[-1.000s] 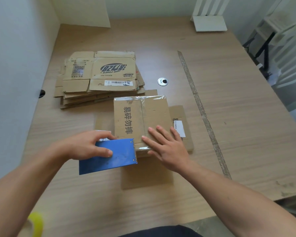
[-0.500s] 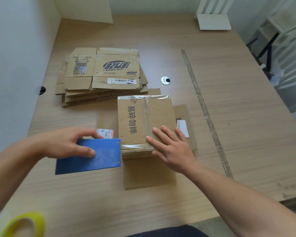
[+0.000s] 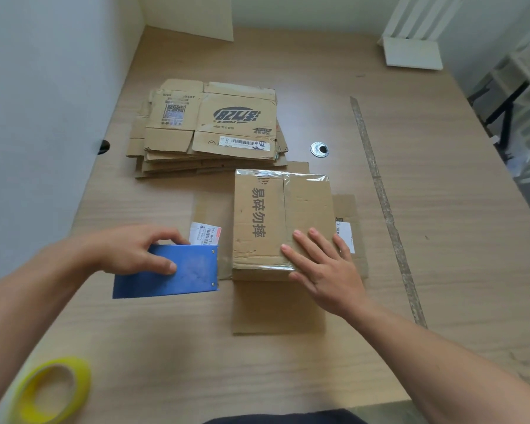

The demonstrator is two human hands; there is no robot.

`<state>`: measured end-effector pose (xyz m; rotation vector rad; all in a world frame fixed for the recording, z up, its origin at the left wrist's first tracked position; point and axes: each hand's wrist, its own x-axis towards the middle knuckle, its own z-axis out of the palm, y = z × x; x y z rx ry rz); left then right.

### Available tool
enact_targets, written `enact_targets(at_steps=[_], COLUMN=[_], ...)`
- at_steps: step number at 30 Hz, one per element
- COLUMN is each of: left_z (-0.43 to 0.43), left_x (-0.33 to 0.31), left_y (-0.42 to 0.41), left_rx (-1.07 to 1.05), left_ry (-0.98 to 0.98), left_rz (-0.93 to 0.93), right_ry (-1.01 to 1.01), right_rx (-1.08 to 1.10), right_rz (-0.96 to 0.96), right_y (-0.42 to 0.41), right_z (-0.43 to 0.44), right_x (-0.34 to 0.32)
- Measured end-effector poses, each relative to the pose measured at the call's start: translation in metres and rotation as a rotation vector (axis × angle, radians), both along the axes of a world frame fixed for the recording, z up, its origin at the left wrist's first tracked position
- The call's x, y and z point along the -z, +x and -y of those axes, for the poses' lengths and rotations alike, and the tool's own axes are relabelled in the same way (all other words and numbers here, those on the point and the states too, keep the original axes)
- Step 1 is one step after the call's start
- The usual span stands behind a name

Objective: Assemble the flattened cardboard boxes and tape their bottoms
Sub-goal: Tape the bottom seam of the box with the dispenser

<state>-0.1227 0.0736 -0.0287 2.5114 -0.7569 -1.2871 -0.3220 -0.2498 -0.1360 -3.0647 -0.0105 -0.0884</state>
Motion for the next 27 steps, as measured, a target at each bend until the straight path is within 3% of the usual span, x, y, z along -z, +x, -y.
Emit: enact_targets(at_steps=[14,27], left_z=[0.022,0.041], left_x=[0.028,0.032], left_y=[-0.01,-0.081], left_rx=[0.155,0.022], left_ry=[0.07,0.118], left_rz=[0.361,0.745], right_ry=[0.048,0.118], right_rx=[0.024,0.085], right_rz=[-0.002,-0.113], right_y=[0.002,0.005], right_z=[-0.004,-0.008], right_x=[-0.001,-0.006])
